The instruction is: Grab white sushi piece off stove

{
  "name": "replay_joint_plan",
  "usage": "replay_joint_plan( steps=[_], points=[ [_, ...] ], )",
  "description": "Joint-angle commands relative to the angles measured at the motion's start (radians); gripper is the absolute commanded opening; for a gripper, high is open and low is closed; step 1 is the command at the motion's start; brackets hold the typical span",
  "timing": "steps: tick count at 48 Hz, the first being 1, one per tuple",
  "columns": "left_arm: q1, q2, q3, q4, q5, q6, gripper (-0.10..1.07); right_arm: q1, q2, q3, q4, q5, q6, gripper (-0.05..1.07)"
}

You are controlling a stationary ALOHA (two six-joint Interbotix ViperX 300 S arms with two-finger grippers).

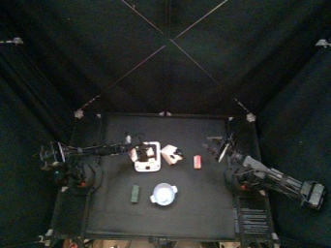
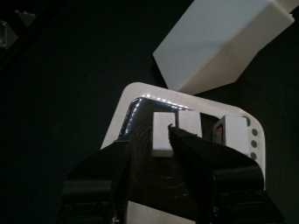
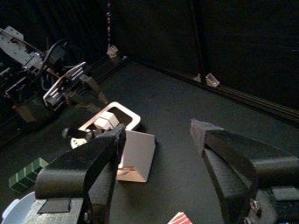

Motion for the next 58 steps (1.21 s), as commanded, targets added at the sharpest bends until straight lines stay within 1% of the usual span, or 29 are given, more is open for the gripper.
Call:
replay_joint_plan(
  steps=[1, 6, 44, 58],
  points=[
    [-0.002, -0.017, -0.005, 0.026, -0.003, 0.0, 0.76, -0.002, 0.011, -0.011, 0.0, -0.006, 0.0, 0.93],
    [-0.003, -0.015, 0.002, 0.048, -0.003, -0.002, 0.76, -0.003, 0.009, -0.011, 0.002, -0.008, 0.0, 0.93],
    [-0.002, 0.018, -0.008, 0.044, -0.003, -0.003, 0.76, -0.002, 0.009, -0.009, 0.002, -0.006, 0.002, 0.93],
    [-0.011, 0.041, -0.014, 0.04, -0.009, -0.003, 0.76, -0.003, 0.011, -0.011, 0.002, -0.006, 0.002, 0.93]
  ],
)
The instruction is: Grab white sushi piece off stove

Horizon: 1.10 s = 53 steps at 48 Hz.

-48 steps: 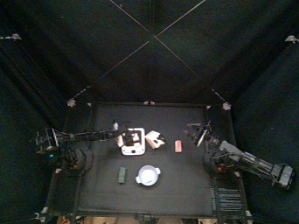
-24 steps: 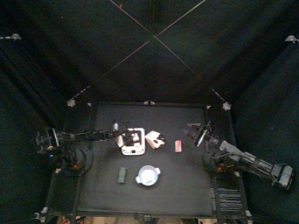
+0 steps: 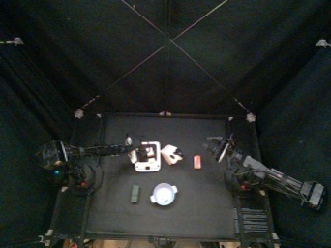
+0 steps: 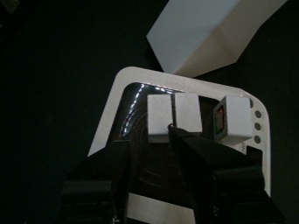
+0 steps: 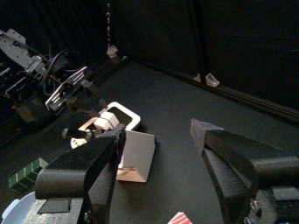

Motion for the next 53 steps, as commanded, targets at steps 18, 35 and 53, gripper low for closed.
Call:
replay_joint_plan(
  steps=[18, 35, 53],
  points=[
    [0.005, 0.034, -0.06, -0.002, -0.008, 0.002, 0.76, -0.002, 0.011, -0.011, 0.002, -0.006, 0.002, 0.93],
    [0.014, 0.072, -0.104, -0.002, -0.008, 0.003, 0.76, -0.002, 0.012, -0.011, 0.0, -0.006, 0.0, 0.93],
    [0.009, 0.012, -0.12, -0.005, -0.008, -0.003, 0.77, -0.003, 0.014, -0.011, 0.002, -0.008, 0.002, 0.93]
  ],
)
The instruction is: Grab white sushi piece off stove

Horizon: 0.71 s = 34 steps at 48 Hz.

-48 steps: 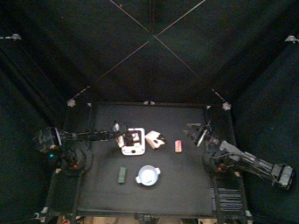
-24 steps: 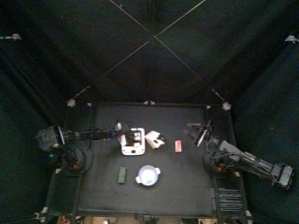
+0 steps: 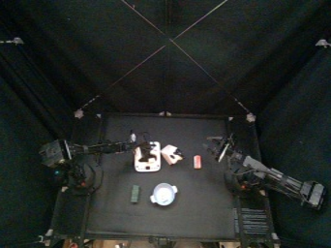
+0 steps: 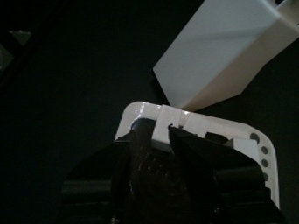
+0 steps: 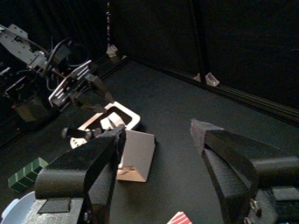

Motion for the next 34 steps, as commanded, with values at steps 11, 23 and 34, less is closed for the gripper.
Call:
replay_joint_plan(
  steps=[11, 23, 34],
  points=[
    [-0.012, -0.021, -0.02, -0.025, -0.005, 0.0, 0.95, -0.003, 0.012, -0.011, 0.002, -0.006, 0.002, 0.93],
    [-0.038, -0.015, -0.025, 0.005, -0.005, 0.002, 1.04, -0.002, 0.012, -0.011, 0.005, -0.008, 0.002, 0.93],
    [-0.072, 0.011, -0.038, 0.028, -0.006, 0.002, 1.04, -0.002, 0.012, -0.011, 0.005, -0.006, 0.002, 0.93]
  ],
)
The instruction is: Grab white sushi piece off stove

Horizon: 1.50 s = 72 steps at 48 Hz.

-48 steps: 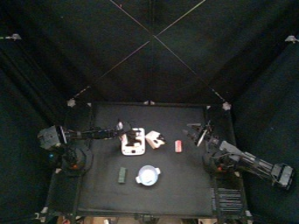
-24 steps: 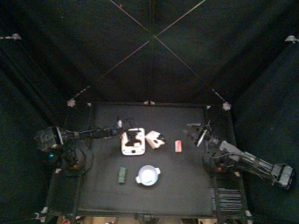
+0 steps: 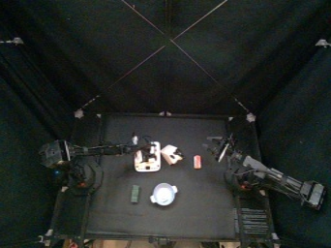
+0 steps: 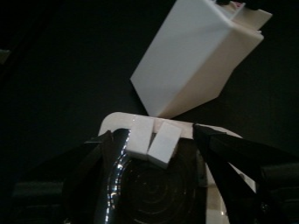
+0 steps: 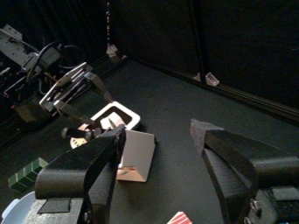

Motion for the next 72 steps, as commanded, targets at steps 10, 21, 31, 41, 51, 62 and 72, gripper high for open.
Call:
replay_joint_plan(
  steps=[10, 21, 31, 41, 51, 62, 72],
  points=[
    [0.005, 0.058, -0.058, 0.035, -0.008, 0.0, 1.04, -0.003, 0.012, -0.011, 0.002, -0.008, 0.002, 0.93],
    [0.018, 0.087, -0.074, 0.04, -0.006, 0.0, 1.04, -0.003, 0.012, -0.009, 0.002, -0.008, 0.002, 0.93],
    [0.02, 0.098, -0.063, 0.037, -0.008, 0.0, 1.04, -0.002, 0.012, -0.009, 0.0, -0.008, 0.002, 0.93],
    [0.021, 0.101, -0.064, 0.035, -0.006, 0.0, 1.04, -0.003, 0.012, -0.009, 0.002, -0.008, 0.002, 0.93],
    [0.026, 0.109, -0.063, 0.035, -0.008, 0.0, 1.04, -0.003, 0.012, -0.008, 0.0, -0.008, 0.002, 0.93],
    [0.028, 0.12, -0.063, 0.034, -0.006, 0.0, 1.0, -0.002, 0.012, -0.008, 0.0, -0.009, 0.002, 0.93],
    [0.032, 0.117, -0.063, 0.034, -0.006, 0.0, 0.89, -0.002, 0.014, -0.008, 0.0, -0.008, 0.002, 0.93]
  ],
)
